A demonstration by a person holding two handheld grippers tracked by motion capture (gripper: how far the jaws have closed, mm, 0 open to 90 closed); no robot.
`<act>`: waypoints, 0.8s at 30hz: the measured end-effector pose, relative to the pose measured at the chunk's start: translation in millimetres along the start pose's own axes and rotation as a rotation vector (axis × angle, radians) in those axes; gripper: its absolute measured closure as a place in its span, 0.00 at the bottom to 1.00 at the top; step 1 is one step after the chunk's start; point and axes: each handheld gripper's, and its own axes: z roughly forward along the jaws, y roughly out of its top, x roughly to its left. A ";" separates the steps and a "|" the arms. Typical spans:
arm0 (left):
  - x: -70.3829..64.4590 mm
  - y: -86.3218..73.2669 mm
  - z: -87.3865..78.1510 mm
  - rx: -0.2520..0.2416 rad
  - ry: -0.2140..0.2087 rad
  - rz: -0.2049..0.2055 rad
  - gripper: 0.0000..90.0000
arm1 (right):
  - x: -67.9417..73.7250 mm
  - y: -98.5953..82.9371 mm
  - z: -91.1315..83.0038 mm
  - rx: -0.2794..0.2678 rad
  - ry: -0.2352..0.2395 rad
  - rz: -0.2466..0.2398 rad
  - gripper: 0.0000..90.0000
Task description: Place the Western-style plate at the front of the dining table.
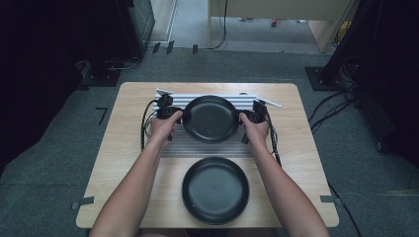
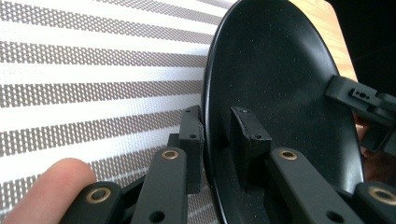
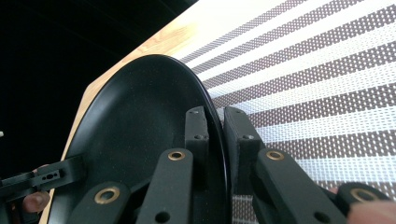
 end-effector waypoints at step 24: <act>22.1 -6.1 16.9 0.038 0.024 -0.081 0.84 | -0.6 -9.8 19.9 0.032 -0.086 -0.066 0.88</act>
